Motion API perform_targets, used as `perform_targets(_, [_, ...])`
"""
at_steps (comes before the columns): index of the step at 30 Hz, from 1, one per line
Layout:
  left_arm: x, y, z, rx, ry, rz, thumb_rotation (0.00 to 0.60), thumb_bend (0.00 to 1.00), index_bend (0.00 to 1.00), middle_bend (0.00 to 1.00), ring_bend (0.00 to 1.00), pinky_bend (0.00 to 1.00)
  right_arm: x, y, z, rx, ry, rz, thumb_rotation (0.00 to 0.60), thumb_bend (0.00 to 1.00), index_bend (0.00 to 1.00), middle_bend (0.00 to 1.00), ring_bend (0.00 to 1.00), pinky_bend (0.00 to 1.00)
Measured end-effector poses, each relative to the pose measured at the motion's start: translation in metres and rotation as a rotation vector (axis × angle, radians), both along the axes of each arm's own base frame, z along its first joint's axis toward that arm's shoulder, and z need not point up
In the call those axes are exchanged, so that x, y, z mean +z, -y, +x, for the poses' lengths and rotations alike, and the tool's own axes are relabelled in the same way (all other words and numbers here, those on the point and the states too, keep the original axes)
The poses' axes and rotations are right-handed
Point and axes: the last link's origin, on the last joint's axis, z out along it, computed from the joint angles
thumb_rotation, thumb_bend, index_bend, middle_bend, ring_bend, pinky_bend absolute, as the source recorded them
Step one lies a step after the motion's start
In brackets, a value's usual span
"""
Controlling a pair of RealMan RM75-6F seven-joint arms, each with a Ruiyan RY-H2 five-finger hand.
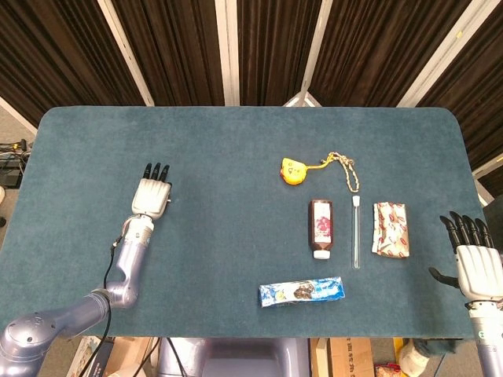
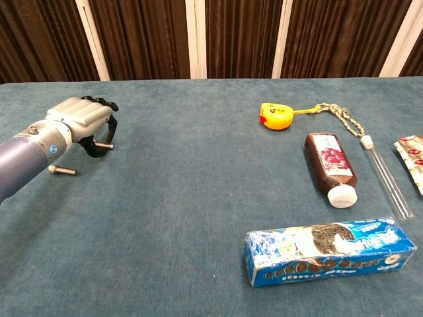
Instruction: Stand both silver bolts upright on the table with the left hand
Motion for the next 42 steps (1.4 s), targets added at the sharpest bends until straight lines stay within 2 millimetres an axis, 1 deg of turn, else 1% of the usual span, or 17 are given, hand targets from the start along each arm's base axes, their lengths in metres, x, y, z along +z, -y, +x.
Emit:
perform_targets(16, [-0.004, 0.002, 0.006, -0.016, -0.002, -0.004, 0.6, 0.47, 0.53, 0.06, 0.0, 0.0, 0.0, 0.0, 0.0, -0.005, 0.003, 0.002, 0.6, 0.11, 0.13, 0.09, 0.05, 0.0])
perform_targets(28, [-0.005, 0.002, 0.006, -0.013, 0.0, -0.01, 0.6, 0.52, 0.55, 0.06, 0.0, 0.0, -0.001, 0.0, 0.0, -0.011, 0.005, 0.01, 0.6, 0.11, 0.13, 0.09, 0.05, 0.0])
perform_targets(37, [0.002, 0.002, 0.01, 0.009, 0.073, -0.016, 0.6, 0.54, 0.56, 0.06, 0.0, 0.0, -0.002, 0.0, 0.0, -0.011, 0.007, 0.013, 0.6, 0.11, 0.13, 0.09, 0.05, 0.0])
perform_targets(42, [0.013, 0.002, 0.015, 0.011, 0.128, -0.015, 0.6, 0.54, 0.56, 0.07, 0.0, 0.0, -0.003, 0.001, 0.0, -0.012, 0.007, 0.015, 0.6, 0.11, 0.13, 0.09, 0.05, 0.0])
